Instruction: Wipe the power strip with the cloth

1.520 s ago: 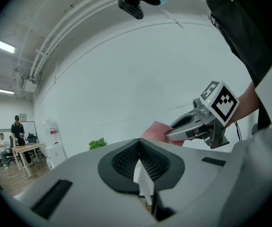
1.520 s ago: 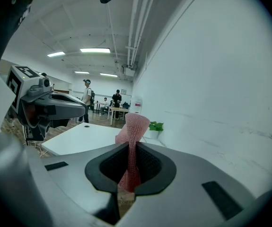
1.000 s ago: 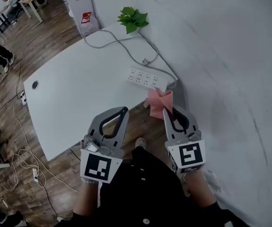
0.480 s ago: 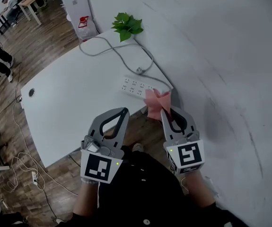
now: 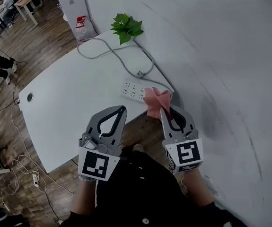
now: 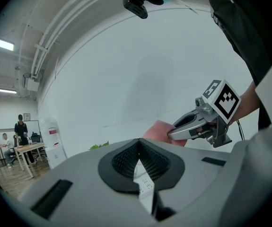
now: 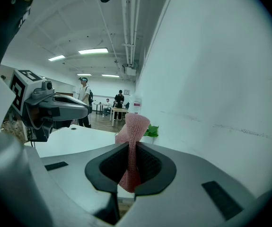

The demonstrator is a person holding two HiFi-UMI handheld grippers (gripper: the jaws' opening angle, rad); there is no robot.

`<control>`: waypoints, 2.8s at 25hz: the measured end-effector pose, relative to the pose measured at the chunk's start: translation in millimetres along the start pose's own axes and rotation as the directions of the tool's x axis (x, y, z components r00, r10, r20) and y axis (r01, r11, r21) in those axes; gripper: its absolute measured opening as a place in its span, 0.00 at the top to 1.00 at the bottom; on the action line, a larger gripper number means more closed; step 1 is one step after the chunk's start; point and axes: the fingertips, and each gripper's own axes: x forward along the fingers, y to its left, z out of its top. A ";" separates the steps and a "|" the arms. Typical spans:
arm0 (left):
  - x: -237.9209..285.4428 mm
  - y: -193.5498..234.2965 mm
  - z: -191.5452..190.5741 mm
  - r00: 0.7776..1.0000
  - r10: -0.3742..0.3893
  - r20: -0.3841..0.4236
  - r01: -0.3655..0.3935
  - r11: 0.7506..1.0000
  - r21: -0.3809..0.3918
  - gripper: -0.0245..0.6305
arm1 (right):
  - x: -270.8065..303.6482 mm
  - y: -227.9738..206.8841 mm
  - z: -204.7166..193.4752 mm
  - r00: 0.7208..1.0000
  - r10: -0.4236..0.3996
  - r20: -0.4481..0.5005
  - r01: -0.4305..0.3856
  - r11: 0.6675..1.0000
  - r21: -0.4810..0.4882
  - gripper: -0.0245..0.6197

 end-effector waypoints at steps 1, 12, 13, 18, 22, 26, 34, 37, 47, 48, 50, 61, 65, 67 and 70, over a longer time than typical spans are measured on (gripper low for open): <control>0.7 3.2 -1.2 1.000 0.001 -0.001 -0.001 1.000 -0.001 0.94 | 3.6 0.3 0.4 1.000 0.001 -0.002 -0.001 1.000 -0.001 0.88; -17.4 31.1 -14.2 0.999 0.043 -0.009 -0.043 0.999 -0.021 0.94 | 40.2 17.2 -1.3 0.999 0.035 -0.042 -0.036 0.998 -0.042 0.88; -20.5 33.4 -14.9 0.999 0.048 -0.010 -0.048 0.999 -0.022 0.94 | 44.0 19.1 -2.2 0.998 0.036 -0.049 -0.038 0.998 -0.043 0.88; -30.8 43.6 -23.6 0.997 0.075 -0.020 -0.075 0.997 -0.018 0.94 | 72.7 24.9 -11.9 0.995 0.057 -0.076 -0.063 0.996 -0.069 0.88; -39.9 51.9 -27.9 0.995 0.099 -0.024 -0.099 0.995 -0.016 0.94 | 99.0 34.2 -22.0 0.990 0.087 -0.113 -0.097 0.991 -0.092 0.88; -48.4 59.3 -34.2 0.991 0.125 -0.046 -0.126 0.992 -0.025 0.94 | 126.8 46.2 -32.4 0.981 0.122 -0.152 -0.140 0.984 -0.115 0.88; -61.6 65.4 -44.9 0.983 0.167 -0.078 -0.170 0.985 -0.035 0.94 | 178.6 56.7 -53.7 0.969 0.139 -0.205 -0.163 0.981 -0.102 0.88; -65.3 66.7 -47.2 0.980 0.180 -0.086 -0.183 0.983 -0.032 0.94 | 196.2 58.4 -61.4 0.966 0.136 -0.221 -0.156 0.985 -0.079 0.88; -68.2 68.7 -50.7 0.974 0.198 -0.114 -0.203 0.978 -0.035 0.94 | 246.0 53.2 -87.7 0.945 0.125 -0.302 -0.144 0.989 -0.040 0.88; -67.4 69.0 -51.1 0.973 0.201 -0.113 -0.206 0.978 -0.034 0.94 | 251.1 52.3 -90.9 0.941 0.124 -0.314 -0.146 0.988 -0.049 0.88; -66.3 69.4 -53.1 0.972 0.206 -0.116 -0.211 0.977 -0.038 0.94 | 260.1 49.5 -98.9 0.933 0.113 -0.342 -0.148 0.986 -0.078 0.88; -73.7 75.8 -58.9 0.968 0.214 -0.133 -0.221 0.974 -0.040 0.94 | 272.4 48.1 -146.6 0.877 0.056 -0.477 -0.157 0.972 -0.176 0.88; -67.9 75.8 -60.1 0.971 0.201 -0.130 -0.207 0.978 -0.037 0.94 | 269.7 39.7 -152.5 0.873 0.038 -0.486 -0.145 0.972 -0.185 0.88; -64.6 75.5 -59.6 0.974 0.195 -0.119 -0.200 0.979 -0.034 0.94 | 267.5 36.5 -155.2 0.872 0.029 -0.489 -0.139 0.972 -0.190 0.88; -64.8 72.1 -58.9 0.976 0.180 -0.121 -0.187 0.981 -0.048 0.94 | 257.5 32.7 -157.1 0.868 0.015 -0.496 -0.127 0.973 -0.193 0.88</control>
